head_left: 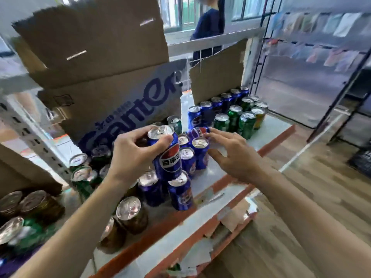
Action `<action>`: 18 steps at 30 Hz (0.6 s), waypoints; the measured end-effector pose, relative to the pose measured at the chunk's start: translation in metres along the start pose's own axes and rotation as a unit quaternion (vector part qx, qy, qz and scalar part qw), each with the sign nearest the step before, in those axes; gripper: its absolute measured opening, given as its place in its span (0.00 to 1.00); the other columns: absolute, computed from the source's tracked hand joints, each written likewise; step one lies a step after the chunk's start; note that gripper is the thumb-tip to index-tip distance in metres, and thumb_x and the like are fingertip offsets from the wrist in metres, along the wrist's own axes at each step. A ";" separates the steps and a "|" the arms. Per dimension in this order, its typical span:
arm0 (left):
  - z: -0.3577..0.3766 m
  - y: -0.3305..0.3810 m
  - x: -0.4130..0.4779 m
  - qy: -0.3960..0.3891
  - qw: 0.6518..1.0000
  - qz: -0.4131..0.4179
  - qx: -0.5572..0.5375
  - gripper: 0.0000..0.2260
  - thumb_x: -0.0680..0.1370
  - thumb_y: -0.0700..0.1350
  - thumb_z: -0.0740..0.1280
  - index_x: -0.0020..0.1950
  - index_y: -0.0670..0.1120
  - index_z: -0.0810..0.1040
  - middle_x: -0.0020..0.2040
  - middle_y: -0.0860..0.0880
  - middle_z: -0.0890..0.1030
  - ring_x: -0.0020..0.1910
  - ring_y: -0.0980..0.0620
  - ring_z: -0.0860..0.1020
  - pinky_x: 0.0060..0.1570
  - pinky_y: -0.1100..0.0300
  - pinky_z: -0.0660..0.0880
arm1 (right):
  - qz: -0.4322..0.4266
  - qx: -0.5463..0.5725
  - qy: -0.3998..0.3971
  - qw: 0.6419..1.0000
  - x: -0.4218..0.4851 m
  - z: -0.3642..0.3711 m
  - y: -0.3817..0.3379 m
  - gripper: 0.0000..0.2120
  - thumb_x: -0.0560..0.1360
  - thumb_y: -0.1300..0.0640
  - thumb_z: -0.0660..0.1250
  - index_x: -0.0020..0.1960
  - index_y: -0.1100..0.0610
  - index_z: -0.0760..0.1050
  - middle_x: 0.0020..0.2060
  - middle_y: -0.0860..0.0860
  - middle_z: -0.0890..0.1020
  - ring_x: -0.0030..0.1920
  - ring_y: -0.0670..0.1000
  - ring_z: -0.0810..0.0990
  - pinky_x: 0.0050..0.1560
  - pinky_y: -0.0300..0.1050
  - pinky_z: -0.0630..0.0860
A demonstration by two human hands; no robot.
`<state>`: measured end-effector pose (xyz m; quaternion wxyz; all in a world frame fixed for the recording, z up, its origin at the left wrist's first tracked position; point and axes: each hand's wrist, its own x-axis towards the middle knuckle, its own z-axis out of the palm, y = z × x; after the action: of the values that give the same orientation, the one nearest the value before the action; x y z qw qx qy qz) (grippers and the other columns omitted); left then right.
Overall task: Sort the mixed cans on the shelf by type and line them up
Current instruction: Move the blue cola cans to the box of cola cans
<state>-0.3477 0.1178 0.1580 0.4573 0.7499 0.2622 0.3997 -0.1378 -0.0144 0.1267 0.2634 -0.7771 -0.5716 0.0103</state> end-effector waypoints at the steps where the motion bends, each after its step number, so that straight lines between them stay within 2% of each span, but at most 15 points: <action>1: 0.016 0.003 0.003 -0.007 1.000 0.002 0.004 0.09 0.70 0.50 0.77 0.50 0.52 0.85 0.42 0.56 0.86 0.42 0.59 0.84 0.39 0.66 0.78 | 0.003 -0.007 0.002 1.000 -0.004 -0.009 0.015 0.25 0.78 0.51 0.67 0.73 0.55 0.70 0.73 0.50 0.70 0.73 0.50 0.67 0.74 0.54 0.62; 4: 0.067 0.010 0.008 -0.043 0.999 0.014 0.019 0.12 0.68 0.54 0.77 0.50 0.54 0.85 0.42 0.59 0.86 0.42 0.62 0.83 0.41 0.67 0.78 | 0.018 -0.018 0.004 1.000 -0.018 -0.031 0.056 0.27 0.78 0.49 0.67 0.75 0.54 0.68 0.74 0.49 0.69 0.74 0.49 0.65 0.74 0.54 0.61; 6: 0.099 0.013 0.011 -0.065 0.997 0.021 0.028 0.10 0.69 0.50 0.78 0.48 0.58 0.83 0.40 0.64 0.84 0.41 0.67 0.82 0.40 0.71 0.76 | 0.029 -0.016 0.001 0.999 -0.028 -0.044 0.081 0.28 0.77 0.48 0.67 0.75 0.54 0.68 0.74 0.49 0.69 0.74 0.50 0.66 0.74 0.55 0.63; 9: 0.137 0.013 0.014 -0.084 0.995 0.032 0.041 0.12 0.69 0.47 0.79 0.51 0.56 0.84 0.40 0.67 0.83 0.43 0.68 0.82 0.40 0.73 0.75 | 0.044 -0.015 -0.014 0.999 -0.038 -0.057 0.113 0.28 0.77 0.48 0.68 0.74 0.55 0.69 0.73 0.51 0.70 0.73 0.52 0.68 0.73 0.55 0.64; 12: 0.166 0.012 0.016 -0.093 0.994 0.038 0.053 0.14 0.70 0.46 0.78 0.43 0.65 0.79 0.36 0.70 0.81 0.40 0.67 0.82 0.40 0.68 0.79 | 0.052 -0.028 -0.031 0.998 -0.043 -0.066 0.140 0.28 0.78 0.48 0.67 0.75 0.54 0.67 0.74 0.49 0.68 0.73 0.51 0.67 0.74 0.47 0.62; 15: 0.185 0.006 0.023 -0.096 0.992 0.033 0.073 0.14 0.70 0.46 0.79 0.40 0.65 0.79 0.35 0.70 0.81 0.42 0.66 0.82 0.44 0.62 0.81 | 0.056 -0.029 -0.036 0.997 -0.041 -0.069 0.162 0.28 0.78 0.48 0.66 0.76 0.52 0.65 0.75 0.48 0.67 0.74 0.49 0.65 0.70 0.36 0.55; 18: 0.195 0.002 0.035 -0.096 0.992 0.025 0.072 0.12 0.70 0.47 0.79 0.40 0.64 0.80 0.37 0.67 0.82 0.43 0.63 0.83 0.44 0.62 0.81 | 0.058 -0.015 -0.036 0.998 -0.033 -0.066 0.175 0.28 0.78 0.48 0.66 0.76 0.52 0.65 0.75 0.48 0.67 0.74 0.48 0.64 0.68 0.34 0.52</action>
<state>-0.1651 0.0503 0.1209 0.4146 0.8222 0.2266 0.3173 0.0261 -0.1063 0.1003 0.2301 -0.8121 -0.5343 0.0448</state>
